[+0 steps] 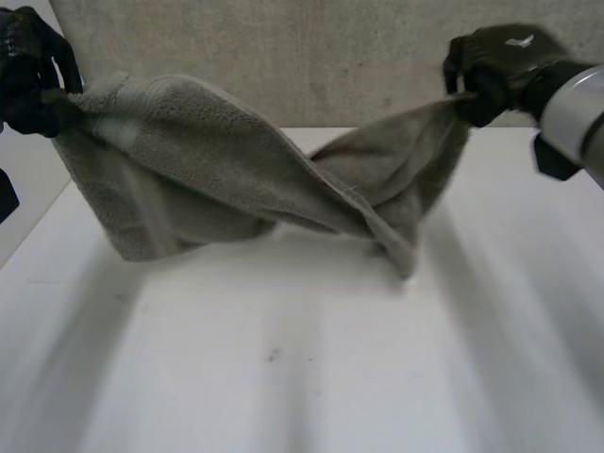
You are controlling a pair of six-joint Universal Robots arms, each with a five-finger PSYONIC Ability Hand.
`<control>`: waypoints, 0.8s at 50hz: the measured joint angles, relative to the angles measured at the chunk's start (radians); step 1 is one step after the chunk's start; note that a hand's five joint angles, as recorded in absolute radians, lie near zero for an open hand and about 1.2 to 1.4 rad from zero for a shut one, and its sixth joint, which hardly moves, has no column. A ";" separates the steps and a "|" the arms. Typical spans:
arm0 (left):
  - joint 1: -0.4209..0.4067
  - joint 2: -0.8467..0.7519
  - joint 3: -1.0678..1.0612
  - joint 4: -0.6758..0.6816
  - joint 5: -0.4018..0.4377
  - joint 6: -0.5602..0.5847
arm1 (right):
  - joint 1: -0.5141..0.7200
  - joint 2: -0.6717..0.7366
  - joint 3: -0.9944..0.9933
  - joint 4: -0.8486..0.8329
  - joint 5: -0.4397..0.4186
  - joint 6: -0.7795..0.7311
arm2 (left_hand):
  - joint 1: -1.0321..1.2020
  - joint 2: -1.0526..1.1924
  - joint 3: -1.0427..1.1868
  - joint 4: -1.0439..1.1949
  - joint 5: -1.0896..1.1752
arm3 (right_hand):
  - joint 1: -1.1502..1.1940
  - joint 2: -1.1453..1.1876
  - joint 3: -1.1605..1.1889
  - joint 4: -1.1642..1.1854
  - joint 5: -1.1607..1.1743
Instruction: Fold the towel.
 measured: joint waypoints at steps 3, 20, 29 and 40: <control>0.008 -0.027 -0.017 0.012 0.003 -0.028 | -0.023 -0.035 0.003 0.048 -0.005 -0.034 | 0.000 0.000 0.000 0.000 0.000 | 0.000 0.000 0.000 0.000 0.000; -0.010 -0.256 -0.107 0.043 0.020 -0.043 | -0.010 0.025 0.066 0.278 0.029 -0.384 | 0.000 0.001 0.000 0.000 0.000 | 0.000 0.000 0.000 0.000 0.000; -0.015 -0.396 -0.053 0.114 0.059 -0.038 | 0.001 0.275 -0.122 0.231 0.089 -0.370 | 0.000 0.001 0.000 0.000 0.000 | 0.000 0.000 0.000 0.000 0.000; -0.092 -0.532 0.368 0.258 0.056 -0.046 | 0.035 0.442 -0.491 -0.122 0.111 -0.243 | 0.000 0.001 0.001 0.000 0.000 | 0.000 0.000 0.000 0.000 0.000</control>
